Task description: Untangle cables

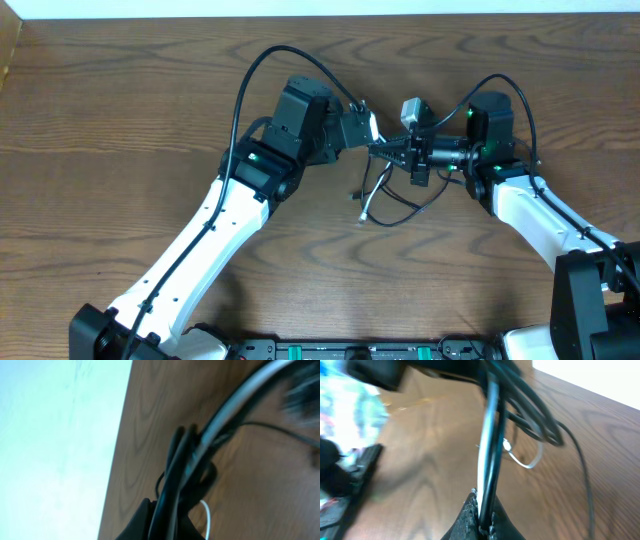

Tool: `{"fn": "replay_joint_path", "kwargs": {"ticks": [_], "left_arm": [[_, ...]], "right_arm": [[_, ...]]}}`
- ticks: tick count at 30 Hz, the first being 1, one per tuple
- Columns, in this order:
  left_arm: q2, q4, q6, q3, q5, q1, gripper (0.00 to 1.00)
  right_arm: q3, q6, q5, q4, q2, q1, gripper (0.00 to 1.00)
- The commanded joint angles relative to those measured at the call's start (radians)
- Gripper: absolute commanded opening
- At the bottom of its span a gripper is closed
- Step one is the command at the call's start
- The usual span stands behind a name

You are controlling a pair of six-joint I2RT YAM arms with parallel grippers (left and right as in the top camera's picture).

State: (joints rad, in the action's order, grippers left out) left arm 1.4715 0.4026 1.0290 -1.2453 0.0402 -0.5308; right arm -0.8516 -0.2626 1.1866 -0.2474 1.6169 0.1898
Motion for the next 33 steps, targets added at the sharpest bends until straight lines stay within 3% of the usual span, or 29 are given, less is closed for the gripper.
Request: {"fn": "replay_joint_path", "kwargs": {"ticks": [1, 4, 5, 11, 12, 14, 19, 21, 25, 30, 33], "left_arm": [[-0.017, -0.001, 0.005, -0.008, 0.17, 0.004, 0.15], [-0.017, 0.0, -0.01, -0.008, 0.171, 0.004, 0.17], [-0.017, 0.0, -0.01, -0.008, 0.171, 0.004, 0.32], [-0.017, -0.002, -0.095, -0.008, 0.17, 0.003, 0.33], [-0.017, -0.001, -0.153, -0.008, 0.17, 0.003, 0.33], [-0.017, -0.001, -0.285, -0.008, 0.17, 0.004, 0.51], [-0.017, 0.0, -0.65, -0.008, 0.125, 0.004, 0.54], [-0.017, 0.001, -0.705, -0.008, 0.125, 0.004, 0.57], [-0.017, 0.011, -0.79, -0.008, 0.105, 0.003, 0.62], [-0.017, 0.014, -0.795, -0.008, -0.123, 0.003, 0.63], [-0.017, 0.035, -0.795, -0.008, -0.159, 0.003, 0.64]], "right_arm": [[-0.003, 0.058, 0.171, -0.033, 0.005, -0.001, 0.01], [-0.003, 0.095, 0.171, -0.078, 0.005, -0.001, 0.01], [-0.003, 0.107, 0.17, -0.098, 0.005, -0.001, 0.01], [-0.003, 0.12, 0.147, -0.131, 0.005, -0.026, 0.01], [-0.003, 0.141, 0.127, -0.131, 0.005, -0.044, 0.01], [-0.003, 0.15, 0.121, -0.135, 0.005, -0.067, 0.01], [-0.003, 0.28, 0.122, -0.189, 0.005, -0.158, 0.01], [-0.003, 0.315, 0.122, -0.211, 0.005, -0.182, 0.01], [-0.003, 0.318, 0.122, -0.225, 0.005, -0.207, 0.01], [-0.003, 0.318, 0.122, -0.236, 0.005, -0.209, 0.01], [-0.003, 0.318, 0.121, -0.238, 0.005, -0.209, 0.01]]}}
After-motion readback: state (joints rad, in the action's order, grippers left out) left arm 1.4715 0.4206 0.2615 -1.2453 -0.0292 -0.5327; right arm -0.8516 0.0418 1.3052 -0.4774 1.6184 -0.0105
